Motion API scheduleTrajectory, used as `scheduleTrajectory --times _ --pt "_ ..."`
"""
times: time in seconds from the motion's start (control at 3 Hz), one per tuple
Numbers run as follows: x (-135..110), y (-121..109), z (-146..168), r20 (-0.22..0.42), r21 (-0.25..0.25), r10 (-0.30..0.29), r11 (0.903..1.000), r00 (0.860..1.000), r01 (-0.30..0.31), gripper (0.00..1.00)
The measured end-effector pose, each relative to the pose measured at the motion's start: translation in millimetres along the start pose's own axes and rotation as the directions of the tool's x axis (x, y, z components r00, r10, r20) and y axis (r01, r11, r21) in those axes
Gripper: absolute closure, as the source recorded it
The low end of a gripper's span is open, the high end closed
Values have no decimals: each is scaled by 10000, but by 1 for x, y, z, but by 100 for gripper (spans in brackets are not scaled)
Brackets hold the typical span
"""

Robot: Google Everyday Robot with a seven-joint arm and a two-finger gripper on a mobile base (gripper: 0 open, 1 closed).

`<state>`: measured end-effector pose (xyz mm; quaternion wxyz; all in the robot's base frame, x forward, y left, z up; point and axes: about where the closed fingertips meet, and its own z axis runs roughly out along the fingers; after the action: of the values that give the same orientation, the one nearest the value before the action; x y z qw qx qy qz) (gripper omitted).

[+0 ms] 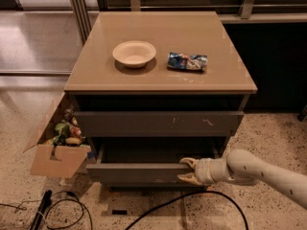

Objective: Open middle drawer

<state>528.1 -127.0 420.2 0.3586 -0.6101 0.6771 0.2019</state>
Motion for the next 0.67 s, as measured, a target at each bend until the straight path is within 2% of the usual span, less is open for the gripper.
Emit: scheduleTrajectory --times 0.33,0.67 --pt "-6 -2 -5 0 0 -1 10000 10000 1 88" --pt "-11 -4 -11 0 -1 -1 10000 10000 1 100"
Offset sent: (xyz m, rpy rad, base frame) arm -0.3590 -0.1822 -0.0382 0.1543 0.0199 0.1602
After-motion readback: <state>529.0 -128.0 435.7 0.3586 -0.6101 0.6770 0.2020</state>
